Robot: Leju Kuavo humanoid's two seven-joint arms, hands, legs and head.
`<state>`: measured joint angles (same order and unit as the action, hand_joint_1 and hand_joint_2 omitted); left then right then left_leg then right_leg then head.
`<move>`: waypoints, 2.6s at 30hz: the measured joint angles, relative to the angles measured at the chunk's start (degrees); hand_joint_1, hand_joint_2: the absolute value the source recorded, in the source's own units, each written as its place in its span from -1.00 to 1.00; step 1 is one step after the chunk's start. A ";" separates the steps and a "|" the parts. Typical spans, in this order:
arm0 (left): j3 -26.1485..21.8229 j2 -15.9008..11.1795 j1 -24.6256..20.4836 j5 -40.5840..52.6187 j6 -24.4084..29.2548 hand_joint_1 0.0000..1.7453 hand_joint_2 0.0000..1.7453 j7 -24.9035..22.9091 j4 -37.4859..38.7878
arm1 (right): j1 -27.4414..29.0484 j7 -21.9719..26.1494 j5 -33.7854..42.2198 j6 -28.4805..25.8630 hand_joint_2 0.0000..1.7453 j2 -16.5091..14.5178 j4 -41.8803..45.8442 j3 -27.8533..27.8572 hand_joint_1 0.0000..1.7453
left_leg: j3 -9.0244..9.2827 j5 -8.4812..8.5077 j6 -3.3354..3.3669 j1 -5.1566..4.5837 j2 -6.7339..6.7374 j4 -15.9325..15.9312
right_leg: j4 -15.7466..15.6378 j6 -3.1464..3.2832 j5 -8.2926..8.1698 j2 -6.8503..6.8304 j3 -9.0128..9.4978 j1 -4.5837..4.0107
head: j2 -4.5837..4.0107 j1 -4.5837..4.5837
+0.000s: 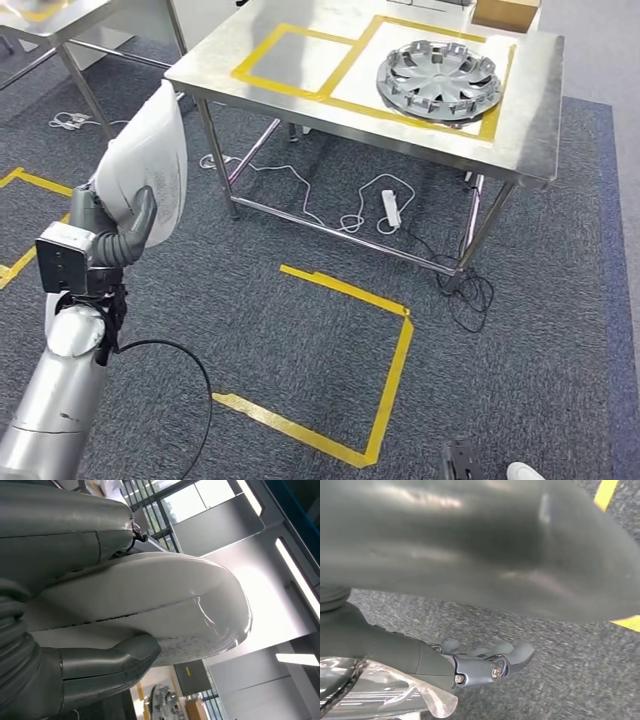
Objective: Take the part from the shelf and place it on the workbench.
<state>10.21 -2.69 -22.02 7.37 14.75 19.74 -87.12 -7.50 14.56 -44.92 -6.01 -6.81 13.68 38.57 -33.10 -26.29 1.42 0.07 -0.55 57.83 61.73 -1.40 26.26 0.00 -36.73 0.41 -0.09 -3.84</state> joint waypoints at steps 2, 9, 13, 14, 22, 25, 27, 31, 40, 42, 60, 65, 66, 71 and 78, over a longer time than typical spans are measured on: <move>0.01 -0.01 -0.03 0.00 -0.02 1.00 1.00 0.00 0.00 | -0.11 0.01 0.00 0.00 -1.00 0.01 0.00 -0.02 -1.00 | -0.01 -0.26 -0.50 -0.11 -0.03 0.12 | -3.68 0.39 -0.50 0.05 1.99 -0.19 | 0.00 0.05; 0.09 -0.05 -0.15 -0.02 -0.07 1.00 1.00 0.02 -0.14 | -0.21 0.10 -0.02 0.00 -1.00 0.01 0.00 -0.03 -1.00 | -5.51 -5.43 -2.63 0.33 0.13 11.82 | -4.67 2.23 0.69 -0.07 3.79 0.25 | 0.00 0.39; 0.10 -0.13 0.17 -0.11 -0.19 1.00 1.00 0.02 -0.13 | 0.09 0.08 -0.01 0.07 -1.00 -0.01 0.00 -0.04 -1.00 | -8.02 -2.24 -2.78 0.56 0.18 13.61 | -4.64 2.01 2.10 -0.03 5.72 0.26 | 0.00 0.39; 0.10 -0.13 0.11 -0.11 -0.20 1.00 1.00 0.02 -0.13 | 0.10 0.09 -0.02 0.10 -1.00 -0.02 0.00 -0.04 -1.00 | -6.51 0.35 -2.61 0.55 0.28 9.59 | -4.65 1.82 2.55 -0.03 6.33 0.26 | 0.00 0.38; 0.14 -0.17 -0.25 -0.16 -0.36 1.00 1.00 0.03 -0.38 | -0.42 0.11 -0.03 0.03 -1.00 -0.01 0.03 -0.05 -1.00 | -0.96 0.77 0.49 0.32 0.26 -0.09 | -0.32 -0.50 4.37 -0.16 5.31 0.00 | 0.01 0.01; 0.14 -0.10 -0.19 -0.17 -0.45 1.00 1.00 0.04 -0.44 | -0.35 0.11 -0.03 0.02 -1.00 -0.02 0.02 -0.07 -1.00 | 0.25 -0.45 0.99 0.18 0.19 -0.16 | 10.31 -0.69 7.63 -0.09 -2.18 0.06 | 0.00 -0.15; 0.15 -0.07 -0.02 -0.17 -0.53 1.00 1.00 0.04 -0.44 | -0.05 0.10 -0.03 0.02 -1.00 -0.02 0.02 -0.08 -1.00 | 1.54 -1.57 0.97 0.04 0.05 -0.15 | 11.83 -0.75 8.23 -0.09 -5.33 0.06 | 0.00 -0.15; 0.16 0.04 0.06 -0.22 -0.63 1.00 1.00 0.06 -0.44 | 0.22 0.09 -0.03 0.02 -1.00 -0.01 0.02 -0.08 -1.00 | 4.83 -4.21 0.36 -0.19 -0.11 0.04 | -0.52 0.25 -1.53 -0.03 -3.54 -0.17 | 0.01 -0.19; 0.30 0.02 0.25 -0.35 -0.78 1.00 1.00 0.21 -0.57 | -0.20 0.08 0.00 -0.02 -1.00 0.01 0.02 -0.08 -1.00 | -3.96 -8.60 -2.28 0.24 0.01 15.60 | -3.89 2.43 -2.27 0.04 -0.11 0.08 | 0.01 0.00; 0.32 -0.01 0.38 -0.35 -0.78 1.00 1.00 0.20 -0.57 | -0.18 0.05 0.00 -0.01 -1.00 0.00 0.02 -0.08 -1.00 | -6.24 -10.11 -2.52 0.42 0.04 16.92 | -3.87 2.31 -1.49 0.17 0.75 0.09 | 0.01 0.01; 0.37 0.16 0.37 -0.56 -0.73 1.00 1.00 0.40 -0.61 | -0.27 0.01 0.00 -0.02 -1.00 -0.03 0.04 -0.10 -1.00 | -1.75 0.94 0.55 0.08 0.16 0.45 | 4.10 -0.02 2.44 0.15 -2.09 0.01 | 0.00 -0.26; 0.39 0.16 0.44 -0.72 -0.59 1.00 1.00 0.68 -0.64 | -0.40 0.01 0.00 -0.05 -1.00 0.09 0.04 -0.15 -1.00 | -1.70 0.80 -0.74 -0.01 0.10 0.45 | -4.18 0.98 0.36 0.23 2.65 -0.44 | 0.00 -0.20; 0.39 0.15 0.45 -0.73 -0.57 1.00 1.00 0.73 -0.69 | -0.36 0.01 0.00 -0.05 -1.00 0.05 0.04 -0.19 -1.00 | -1.69 0.53 -1.05 0.00 0.11 0.66 | -4.42 1.21 0.23 0.22 2.82 -0.30 | 0.00 -0.15; 0.37 0.10 0.50 -0.86 -0.83 1.00 1.00 0.86 -0.83 | -0.45 0.02 0.00 -0.02 -1.00 0.02 0.07 -0.33 -1.00 | -7.69 -6.42 -2.41 0.52 0.18 14.45 | -4.93 2.15 0.15 0.05 3.46 0.15 | 0.01 0.40; 0.40 0.07 0.50 -1.25 -1.26 1.00 1.00 0.85 -0.85 | -0.41 -0.02 0.00 0.03 -1.00 -0.01 0.07 -0.43 -1.00 | -1.51 0.80 -1.96 0.55 0.35 1.11 | -4.33 1.04 0.89 0.19 3.68 -0.13 | 0.00 0.36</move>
<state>10.61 -2.63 -21.52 6.12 13.49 20.59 -87.97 -7.91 14.55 -44.92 -5.98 -6.82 13.75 38.13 -34.61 -25.49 -0.54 0.62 -0.19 58.94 57.39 -0.37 27.15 0.19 -33.05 0.27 -0.09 -3.47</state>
